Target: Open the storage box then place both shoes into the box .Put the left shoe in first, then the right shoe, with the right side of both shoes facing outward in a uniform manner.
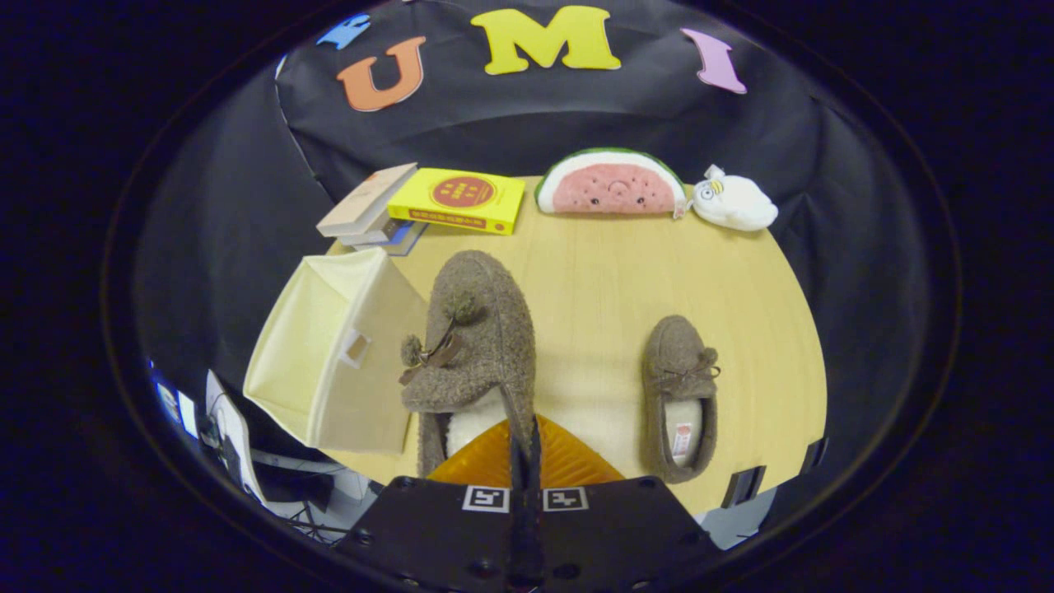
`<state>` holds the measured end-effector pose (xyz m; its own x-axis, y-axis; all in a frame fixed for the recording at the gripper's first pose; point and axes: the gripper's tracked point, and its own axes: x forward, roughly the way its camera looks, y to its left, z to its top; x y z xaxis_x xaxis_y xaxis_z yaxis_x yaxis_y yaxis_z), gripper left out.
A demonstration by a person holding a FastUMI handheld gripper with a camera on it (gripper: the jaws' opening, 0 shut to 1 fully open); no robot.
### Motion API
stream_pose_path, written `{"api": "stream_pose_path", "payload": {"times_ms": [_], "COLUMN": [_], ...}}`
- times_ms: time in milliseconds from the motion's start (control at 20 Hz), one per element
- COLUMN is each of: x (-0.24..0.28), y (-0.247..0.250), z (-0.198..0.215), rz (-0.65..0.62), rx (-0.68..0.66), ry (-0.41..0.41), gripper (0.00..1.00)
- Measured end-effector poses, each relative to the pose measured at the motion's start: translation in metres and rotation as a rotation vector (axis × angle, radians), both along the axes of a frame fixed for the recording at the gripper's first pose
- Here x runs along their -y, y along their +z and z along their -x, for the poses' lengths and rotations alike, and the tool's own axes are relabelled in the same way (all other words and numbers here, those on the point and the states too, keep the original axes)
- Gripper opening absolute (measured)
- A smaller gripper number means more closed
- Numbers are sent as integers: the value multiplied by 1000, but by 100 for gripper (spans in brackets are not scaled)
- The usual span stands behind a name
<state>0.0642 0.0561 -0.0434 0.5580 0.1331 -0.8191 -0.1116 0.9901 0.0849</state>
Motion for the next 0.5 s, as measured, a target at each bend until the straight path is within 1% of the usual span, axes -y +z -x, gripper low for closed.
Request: {"api": "stream_pose_path", "payload": {"times_ms": [150,300,400,500], "x": [-33,-67,-92,-123], "y": [34,54,57,58], "z": [6,10,8,4], "rz": [-23,-67,-97,-163], "rx": [43,58,51,50], "ry": [34,53,42,18], "gripper": [0,0,0,0]}}
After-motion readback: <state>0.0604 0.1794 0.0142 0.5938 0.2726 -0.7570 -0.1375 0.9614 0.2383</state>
